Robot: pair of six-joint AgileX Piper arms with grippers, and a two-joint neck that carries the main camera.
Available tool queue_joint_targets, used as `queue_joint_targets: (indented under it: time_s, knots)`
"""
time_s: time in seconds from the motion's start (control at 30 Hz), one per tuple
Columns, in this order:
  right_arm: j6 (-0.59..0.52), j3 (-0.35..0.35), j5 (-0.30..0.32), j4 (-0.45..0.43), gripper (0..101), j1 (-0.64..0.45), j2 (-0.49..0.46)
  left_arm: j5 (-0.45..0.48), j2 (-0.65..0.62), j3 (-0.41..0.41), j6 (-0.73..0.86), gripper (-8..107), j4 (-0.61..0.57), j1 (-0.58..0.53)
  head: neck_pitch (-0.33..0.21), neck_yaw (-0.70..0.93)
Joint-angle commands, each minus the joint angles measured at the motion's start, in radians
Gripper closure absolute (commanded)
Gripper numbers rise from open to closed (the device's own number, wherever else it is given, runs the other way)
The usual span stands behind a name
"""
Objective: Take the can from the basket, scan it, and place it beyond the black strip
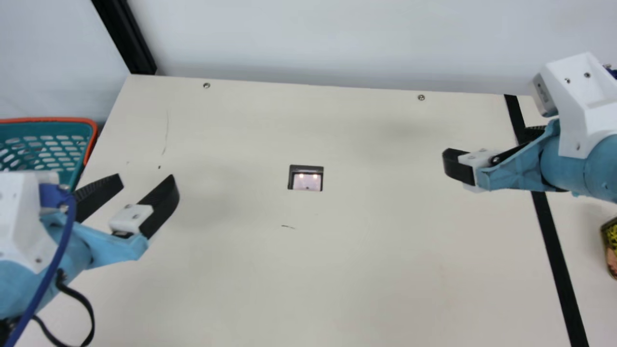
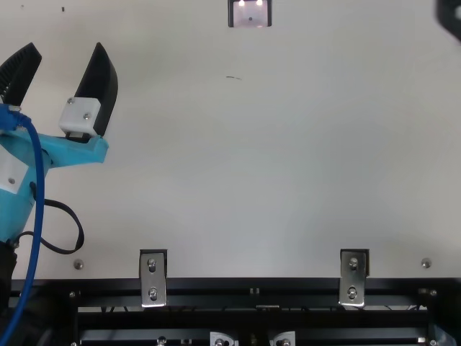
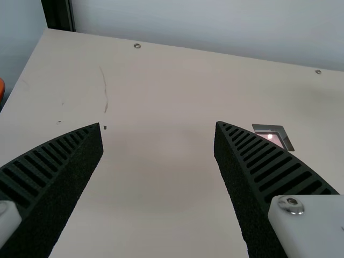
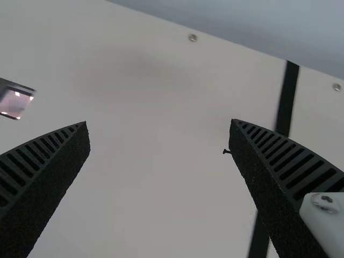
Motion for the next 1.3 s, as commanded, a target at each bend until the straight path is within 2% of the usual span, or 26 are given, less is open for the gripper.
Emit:
queue_joint_targets:
  time_s: [0.0,0.2,0.23,0.73,1.0,1.27]
  knots:
    - [-0.002,0.009,-0.027,0.031,0,0.034,-0.009,0.0,0.0,0.0,0.0,9,0.0,0.0,-0.005,0.013]
    - [0.01,0.044,-0.092,0.038,0,0.098,-0.035,0.0,0.0,0.0,0.0,9,0.0,0.0,-0.005,0.013]
    - [0.003,0.041,-0.078,0.044,0,0.087,-0.034,0.0,0.0,0.0,0.0,9,0.0,0.0,-0.005,0.013]
    - [0.038,0.047,-0.092,0.023,0,0.109,-0.049,-0.006,-0.017,0.004,0.001,9,-0.011,-0.001,-0.005,0.013]
    - [0.049,0.124,-0.085,0.032,0,0.113,-0.173,0.013,-0.161,0.045,0.039,9,-0.042,0.017,-0.005,0.013]
    - [0.037,0.231,-0.082,0.067,0,0.101,-0.33,0.128,-0.351,0.067,0.102,9,-0.042,0.065,-0.005,0.013]
